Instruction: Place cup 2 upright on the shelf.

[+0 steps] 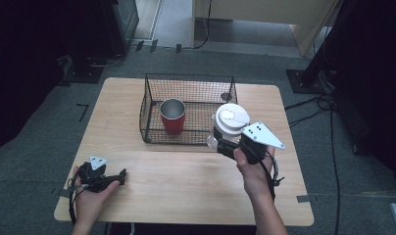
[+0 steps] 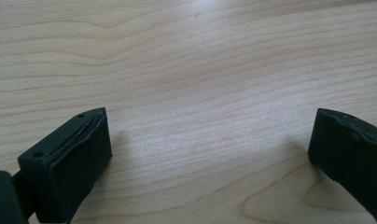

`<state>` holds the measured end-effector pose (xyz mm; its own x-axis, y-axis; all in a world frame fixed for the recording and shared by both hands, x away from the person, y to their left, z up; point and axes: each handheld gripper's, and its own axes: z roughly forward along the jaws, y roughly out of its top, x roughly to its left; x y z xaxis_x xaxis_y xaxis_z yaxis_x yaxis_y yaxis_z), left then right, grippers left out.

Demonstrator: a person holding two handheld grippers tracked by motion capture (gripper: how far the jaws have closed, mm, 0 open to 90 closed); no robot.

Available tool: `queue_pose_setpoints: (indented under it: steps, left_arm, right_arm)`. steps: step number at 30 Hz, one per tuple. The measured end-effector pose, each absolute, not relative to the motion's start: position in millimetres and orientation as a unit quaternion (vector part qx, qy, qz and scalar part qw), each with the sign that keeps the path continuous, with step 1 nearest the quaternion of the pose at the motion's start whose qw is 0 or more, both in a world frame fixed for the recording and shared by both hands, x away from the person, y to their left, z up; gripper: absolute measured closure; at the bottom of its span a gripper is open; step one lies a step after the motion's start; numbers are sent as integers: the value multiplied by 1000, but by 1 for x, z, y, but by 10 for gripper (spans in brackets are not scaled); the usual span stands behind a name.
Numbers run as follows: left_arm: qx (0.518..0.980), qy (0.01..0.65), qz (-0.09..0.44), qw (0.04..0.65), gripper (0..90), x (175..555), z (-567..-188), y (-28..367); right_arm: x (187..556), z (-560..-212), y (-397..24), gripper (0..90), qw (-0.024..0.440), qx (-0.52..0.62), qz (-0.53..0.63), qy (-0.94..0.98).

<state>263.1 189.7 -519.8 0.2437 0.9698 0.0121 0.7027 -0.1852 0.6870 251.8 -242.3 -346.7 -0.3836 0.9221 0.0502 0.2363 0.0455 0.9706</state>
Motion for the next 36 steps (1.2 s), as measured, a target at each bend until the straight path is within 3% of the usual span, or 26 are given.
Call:
queue_pose_setpoints:
  steps: [18, 36]
  left_arm:
    - [734, 570, 232, 288, 0, 263, -520, 190]
    - [734, 569, 231, 289, 0, 263, -520, 189]
  right_arm:
    - [281, -320, -243, 164, 349, 443, 530, 633]
    - [328, -336, -232, 164, 354, 464, 511, 631]
